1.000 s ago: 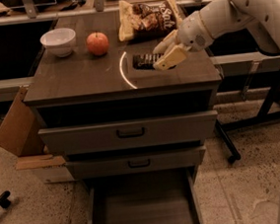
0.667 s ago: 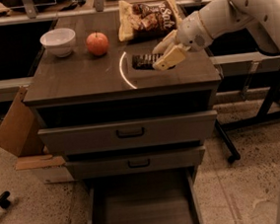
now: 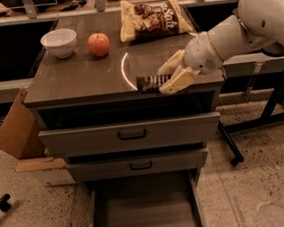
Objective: Place rxbar chocolate into bottom drawer
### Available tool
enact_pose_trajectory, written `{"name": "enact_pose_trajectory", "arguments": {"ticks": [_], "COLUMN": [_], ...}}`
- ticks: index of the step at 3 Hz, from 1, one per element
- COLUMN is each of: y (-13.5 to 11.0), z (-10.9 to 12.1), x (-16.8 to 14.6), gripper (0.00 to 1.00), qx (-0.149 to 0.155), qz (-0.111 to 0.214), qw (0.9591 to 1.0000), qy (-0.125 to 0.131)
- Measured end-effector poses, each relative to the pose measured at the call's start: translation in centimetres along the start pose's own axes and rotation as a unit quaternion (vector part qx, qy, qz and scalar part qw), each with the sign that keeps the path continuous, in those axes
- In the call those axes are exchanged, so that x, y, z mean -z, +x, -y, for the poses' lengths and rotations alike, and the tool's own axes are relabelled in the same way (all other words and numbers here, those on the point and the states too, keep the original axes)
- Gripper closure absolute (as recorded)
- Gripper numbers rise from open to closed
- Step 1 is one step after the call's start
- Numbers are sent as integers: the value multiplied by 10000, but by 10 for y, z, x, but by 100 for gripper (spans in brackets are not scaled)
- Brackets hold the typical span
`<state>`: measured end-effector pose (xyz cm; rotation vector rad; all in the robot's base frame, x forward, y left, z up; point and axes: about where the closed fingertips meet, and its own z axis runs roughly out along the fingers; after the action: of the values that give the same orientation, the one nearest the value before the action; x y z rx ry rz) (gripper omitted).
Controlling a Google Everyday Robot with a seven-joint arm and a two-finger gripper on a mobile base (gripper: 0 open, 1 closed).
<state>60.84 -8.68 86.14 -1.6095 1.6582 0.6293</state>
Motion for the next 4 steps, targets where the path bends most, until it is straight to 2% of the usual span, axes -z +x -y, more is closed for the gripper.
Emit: {"name": "enact_pose_trajectory", "arguments": {"ticks": [1, 2, 4], "y": [12, 12, 49], "z": [-66, -66, -100], "x": [-15, -15, -37], "gripper": [100, 100, 100], "qx": [167, 167, 149], "qz": [-111, -111, -38], "qw": [9998, 9998, 9993], "qy": [-20, -20, -351]}}
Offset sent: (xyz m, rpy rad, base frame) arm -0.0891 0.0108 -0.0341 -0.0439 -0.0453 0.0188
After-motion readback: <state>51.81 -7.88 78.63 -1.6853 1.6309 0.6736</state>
